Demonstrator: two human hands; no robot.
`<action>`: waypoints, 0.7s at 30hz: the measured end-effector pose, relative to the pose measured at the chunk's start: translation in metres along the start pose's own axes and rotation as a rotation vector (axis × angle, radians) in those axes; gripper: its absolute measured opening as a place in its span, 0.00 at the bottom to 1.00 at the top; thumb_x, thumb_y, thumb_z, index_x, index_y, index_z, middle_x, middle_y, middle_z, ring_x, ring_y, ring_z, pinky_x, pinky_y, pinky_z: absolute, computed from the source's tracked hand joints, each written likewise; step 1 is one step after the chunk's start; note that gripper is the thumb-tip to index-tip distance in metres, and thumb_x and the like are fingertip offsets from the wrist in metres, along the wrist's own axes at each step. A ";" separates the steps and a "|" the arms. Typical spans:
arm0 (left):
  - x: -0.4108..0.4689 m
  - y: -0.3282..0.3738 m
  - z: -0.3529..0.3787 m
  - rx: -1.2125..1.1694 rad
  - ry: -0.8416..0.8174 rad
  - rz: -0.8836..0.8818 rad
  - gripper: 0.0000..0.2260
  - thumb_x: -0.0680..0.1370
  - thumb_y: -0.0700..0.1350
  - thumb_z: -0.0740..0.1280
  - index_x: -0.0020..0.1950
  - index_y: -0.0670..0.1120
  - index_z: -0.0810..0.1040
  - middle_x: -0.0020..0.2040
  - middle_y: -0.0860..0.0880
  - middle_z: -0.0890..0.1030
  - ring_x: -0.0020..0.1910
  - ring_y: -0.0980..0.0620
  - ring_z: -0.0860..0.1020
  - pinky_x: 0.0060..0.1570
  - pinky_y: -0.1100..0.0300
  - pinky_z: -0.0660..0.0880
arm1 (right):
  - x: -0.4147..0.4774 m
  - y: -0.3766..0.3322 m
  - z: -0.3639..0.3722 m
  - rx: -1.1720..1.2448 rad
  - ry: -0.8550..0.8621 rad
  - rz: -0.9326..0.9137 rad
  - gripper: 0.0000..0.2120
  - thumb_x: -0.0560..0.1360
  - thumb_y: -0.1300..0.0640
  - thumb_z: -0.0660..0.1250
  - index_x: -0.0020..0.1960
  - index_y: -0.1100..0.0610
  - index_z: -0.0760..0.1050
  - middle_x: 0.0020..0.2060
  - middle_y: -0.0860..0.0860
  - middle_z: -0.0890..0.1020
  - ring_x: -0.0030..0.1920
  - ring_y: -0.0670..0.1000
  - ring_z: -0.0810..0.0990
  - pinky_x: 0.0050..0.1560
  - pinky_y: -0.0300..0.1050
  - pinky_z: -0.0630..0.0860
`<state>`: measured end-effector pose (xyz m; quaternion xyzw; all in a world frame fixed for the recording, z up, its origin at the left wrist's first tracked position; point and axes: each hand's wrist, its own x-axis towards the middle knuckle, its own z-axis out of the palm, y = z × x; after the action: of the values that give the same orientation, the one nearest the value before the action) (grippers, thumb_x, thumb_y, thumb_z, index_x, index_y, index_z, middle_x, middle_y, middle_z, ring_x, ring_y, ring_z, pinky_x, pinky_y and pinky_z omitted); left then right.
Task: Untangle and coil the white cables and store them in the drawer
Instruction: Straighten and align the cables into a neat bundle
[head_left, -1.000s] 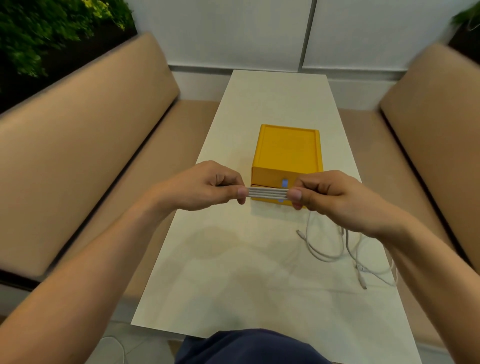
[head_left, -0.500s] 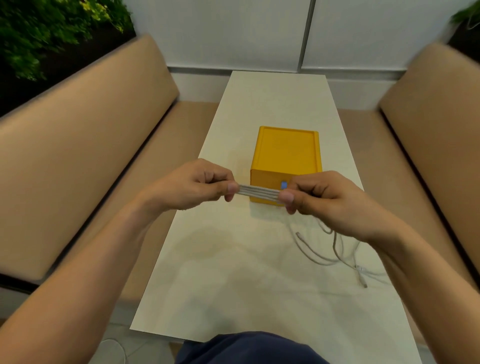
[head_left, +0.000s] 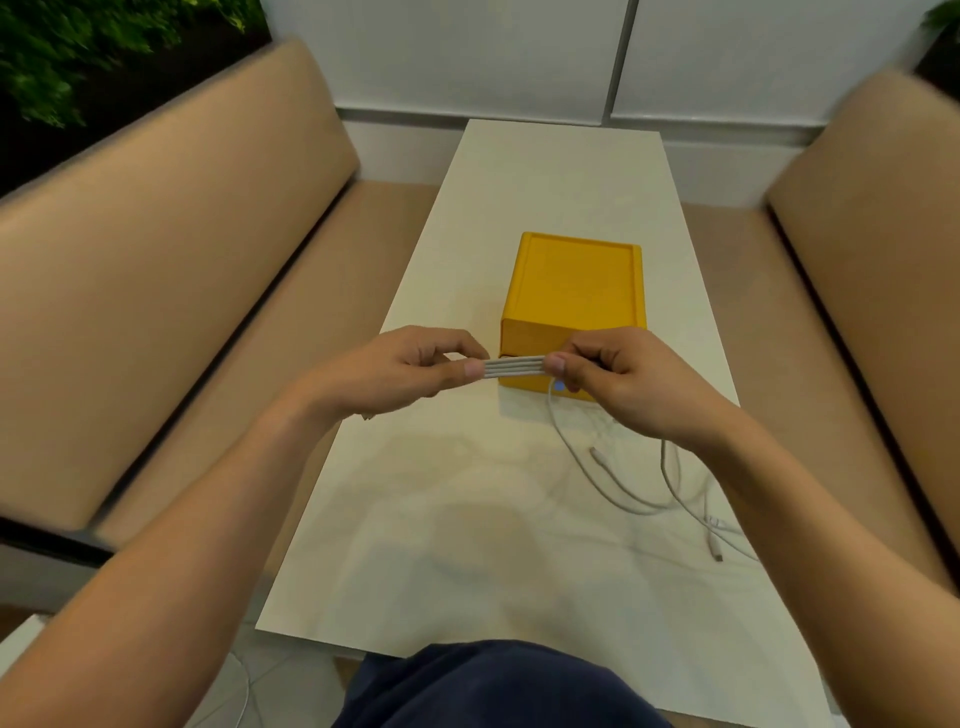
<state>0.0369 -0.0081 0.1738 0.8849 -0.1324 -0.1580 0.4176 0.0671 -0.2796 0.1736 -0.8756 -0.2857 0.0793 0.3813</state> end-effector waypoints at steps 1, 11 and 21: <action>0.000 -0.001 0.002 0.010 -0.005 0.004 0.10 0.84 0.56 0.63 0.53 0.56 0.82 0.31 0.54 0.66 0.32 0.51 0.63 0.27 0.62 0.61 | 0.001 0.003 0.002 -0.031 0.001 0.003 0.19 0.83 0.47 0.64 0.40 0.58 0.78 0.25 0.45 0.70 0.28 0.45 0.66 0.29 0.40 0.60; 0.002 -0.002 0.013 0.001 -0.064 -0.024 0.11 0.87 0.47 0.60 0.50 0.47 0.80 0.42 0.56 0.83 0.40 0.53 0.81 0.46 0.57 0.74 | 0.001 0.003 0.013 -0.101 -0.008 0.007 0.19 0.83 0.46 0.64 0.38 0.55 0.76 0.30 0.50 0.74 0.31 0.47 0.69 0.33 0.47 0.63; 0.012 0.021 0.030 0.123 0.042 0.100 0.12 0.85 0.50 0.63 0.43 0.55 0.79 0.32 0.57 0.72 0.32 0.58 0.68 0.34 0.65 0.63 | -0.012 0.002 0.003 0.035 -0.146 0.062 0.15 0.82 0.43 0.65 0.42 0.50 0.79 0.33 0.49 0.80 0.31 0.45 0.73 0.35 0.45 0.70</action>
<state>0.0337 -0.0461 0.1702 0.9042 -0.1772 -0.1098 0.3728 0.0575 -0.2852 0.1688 -0.8691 -0.2841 0.1597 0.3722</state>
